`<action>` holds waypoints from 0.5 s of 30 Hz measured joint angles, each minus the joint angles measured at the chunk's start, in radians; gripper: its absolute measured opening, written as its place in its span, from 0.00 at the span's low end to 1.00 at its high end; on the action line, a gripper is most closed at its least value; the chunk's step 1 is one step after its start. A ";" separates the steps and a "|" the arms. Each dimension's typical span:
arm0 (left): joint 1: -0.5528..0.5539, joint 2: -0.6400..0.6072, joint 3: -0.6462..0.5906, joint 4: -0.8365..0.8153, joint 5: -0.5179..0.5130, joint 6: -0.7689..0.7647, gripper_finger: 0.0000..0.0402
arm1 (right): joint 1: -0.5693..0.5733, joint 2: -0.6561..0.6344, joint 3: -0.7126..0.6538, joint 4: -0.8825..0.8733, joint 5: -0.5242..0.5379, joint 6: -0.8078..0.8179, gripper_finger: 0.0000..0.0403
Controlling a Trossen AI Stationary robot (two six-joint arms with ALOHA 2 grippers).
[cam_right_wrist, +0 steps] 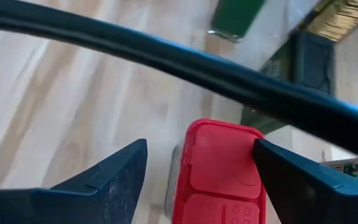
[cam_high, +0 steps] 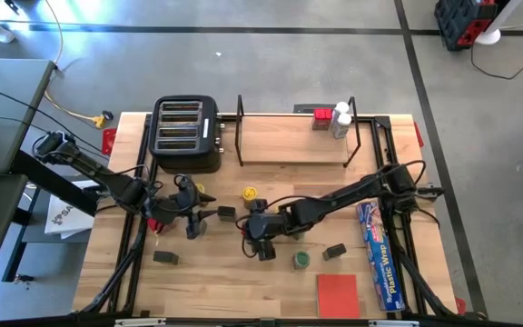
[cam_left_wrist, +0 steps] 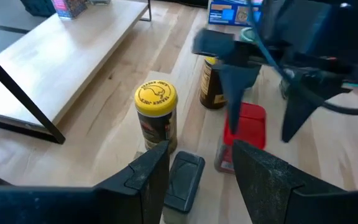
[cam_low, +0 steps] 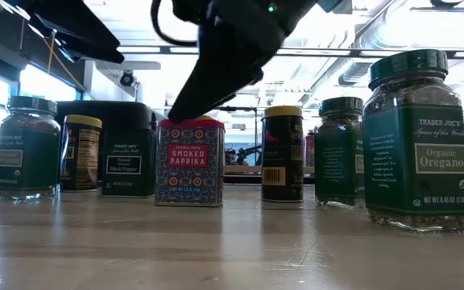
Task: Shelf spices
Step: Put the right red seasoning can on the shelf aligned with the other red seasoning can
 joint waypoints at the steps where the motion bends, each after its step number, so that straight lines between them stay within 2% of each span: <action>1: -0.003 0.000 0.000 0.000 -0.001 -0.004 0.42 | -0.001 0.001 0.001 0.004 0.008 0.023 0.72; 5: -0.011 0.000 0.000 0.000 -0.010 -0.016 0.42 | -0.001 0.002 0.001 0.004 0.041 0.077 0.72; 15: -0.011 0.000 0.000 0.000 -0.017 -0.017 0.42 | 0.006 -0.032 -0.002 0.019 0.035 0.128 0.72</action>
